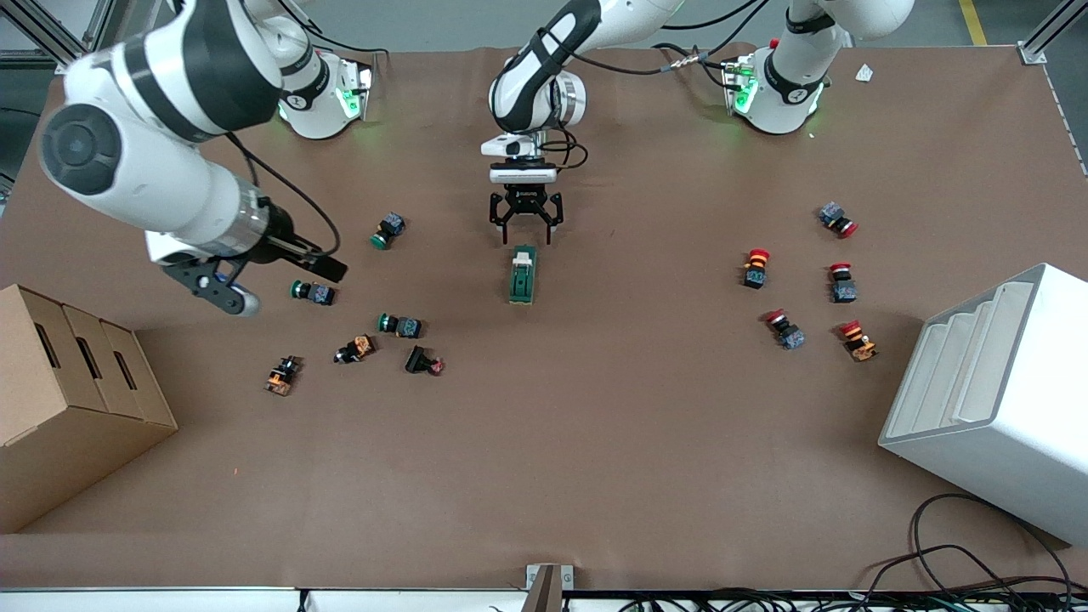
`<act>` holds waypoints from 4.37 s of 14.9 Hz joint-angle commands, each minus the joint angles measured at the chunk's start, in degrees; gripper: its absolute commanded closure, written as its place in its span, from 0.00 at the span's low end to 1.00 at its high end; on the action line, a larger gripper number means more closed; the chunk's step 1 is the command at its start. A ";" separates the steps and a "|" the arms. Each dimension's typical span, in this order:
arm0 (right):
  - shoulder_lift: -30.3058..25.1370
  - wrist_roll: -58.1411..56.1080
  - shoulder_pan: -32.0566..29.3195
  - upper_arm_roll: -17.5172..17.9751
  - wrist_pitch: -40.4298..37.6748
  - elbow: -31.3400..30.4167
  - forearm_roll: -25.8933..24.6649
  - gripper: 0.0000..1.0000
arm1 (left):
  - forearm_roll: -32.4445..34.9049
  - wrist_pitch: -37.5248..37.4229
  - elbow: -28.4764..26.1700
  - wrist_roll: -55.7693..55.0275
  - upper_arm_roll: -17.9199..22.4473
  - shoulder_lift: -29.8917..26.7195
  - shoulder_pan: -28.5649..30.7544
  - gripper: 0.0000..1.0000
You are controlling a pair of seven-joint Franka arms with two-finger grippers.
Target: Close load switch with both arms
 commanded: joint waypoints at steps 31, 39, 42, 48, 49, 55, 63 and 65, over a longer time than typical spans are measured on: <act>20.60 24.36 30.79 -0.42 52.41 -18.25 8.21 0.00 | 9.02 -10.14 2.42 -12.99 0.06 10.15 -6.66 0.01; 21.92 24.36 32.38 -0.42 54.60 -18.07 9.63 0.00 | 9.02 -10.14 2.95 -13.08 0.06 10.59 -6.93 0.01; 22.53 24.36 32.47 -0.42 56.18 -17.98 9.63 0.00 | 9.02 -10.14 2.95 -13.08 0.15 10.94 -6.93 0.01; 22.88 25.59 31.15 -0.42 55.84 -16.32 9.72 0.00 | 9.02 -10.14 2.95 -13.34 0.15 10.94 -7.28 0.01; 22.80 25.51 30.63 -0.50 55.57 -15.70 9.72 0.00 | 9.02 -10.14 3.04 -13.34 0.15 10.94 -7.28 0.01; 22.80 25.68 28.25 -0.51 50.92 -11.75 9.72 0.00 | 8.93 -10.14 3.39 -13.34 0.06 10.86 -7.28 0.01; 23.15 25.59 27.72 -0.51 51.00 -10.34 9.63 0.00 | 8.32 -10.14 3.56 -13.43 0.06 10.85 -7.28 0.00; 24.63 25.77 27.72 -0.59 51.00 -8.85 9.63 0.00 | 8.32 -10.14 3.48 -13.43 0.06 10.94 -7.28 0.00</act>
